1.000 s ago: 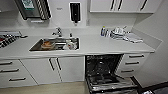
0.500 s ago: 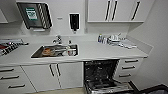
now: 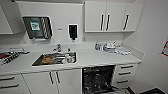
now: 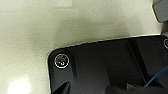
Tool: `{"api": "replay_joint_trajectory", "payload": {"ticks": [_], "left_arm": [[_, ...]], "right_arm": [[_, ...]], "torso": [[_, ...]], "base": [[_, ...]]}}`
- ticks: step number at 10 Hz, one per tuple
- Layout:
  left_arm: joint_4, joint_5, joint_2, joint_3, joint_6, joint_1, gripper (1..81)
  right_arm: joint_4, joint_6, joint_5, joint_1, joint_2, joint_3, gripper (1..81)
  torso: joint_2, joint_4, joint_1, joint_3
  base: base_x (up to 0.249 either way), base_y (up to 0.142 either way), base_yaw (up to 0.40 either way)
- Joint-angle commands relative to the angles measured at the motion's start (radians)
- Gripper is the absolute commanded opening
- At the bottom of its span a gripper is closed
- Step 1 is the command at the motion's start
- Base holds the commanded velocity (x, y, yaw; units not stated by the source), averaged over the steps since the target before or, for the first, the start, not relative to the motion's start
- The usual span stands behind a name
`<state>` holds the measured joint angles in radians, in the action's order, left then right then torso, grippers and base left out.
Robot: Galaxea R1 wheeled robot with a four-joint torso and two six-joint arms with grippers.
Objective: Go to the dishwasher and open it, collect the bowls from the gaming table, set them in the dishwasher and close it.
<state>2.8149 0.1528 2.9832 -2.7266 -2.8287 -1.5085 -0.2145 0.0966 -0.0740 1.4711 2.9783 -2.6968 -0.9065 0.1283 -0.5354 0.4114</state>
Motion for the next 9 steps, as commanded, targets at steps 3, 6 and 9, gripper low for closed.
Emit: {"api": "replay_joint_trajectory", "payload": {"ticks": [3,6,9], "left_arm": [[0.065,0.065,-0.004,-0.004,-0.051,0.038,81.1],[0.065,0.064,-0.002,-0.004,-0.051,0.037,81.1],[0.065,0.065,0.001,-0.004,-0.051,0.038,81.1]], "right_arm": [[0.006,0.003,-0.069,-0.042,-0.003,0.000,81.1],[0.007,0.003,-0.069,-0.042,0.001,0.000,81.1],[0.018,0.003,-0.070,-0.045,0.001,0.000,81.1]], "torso": [[0.145,0.001,0.094,-0.020],[0.247,0.001,0.163,-0.030],[0.456,0.001,0.298,-0.030]], "base": [[0.000,0.000,0.000],[0.000,0.000,0.000],[0.000,0.000,0.000]]}}
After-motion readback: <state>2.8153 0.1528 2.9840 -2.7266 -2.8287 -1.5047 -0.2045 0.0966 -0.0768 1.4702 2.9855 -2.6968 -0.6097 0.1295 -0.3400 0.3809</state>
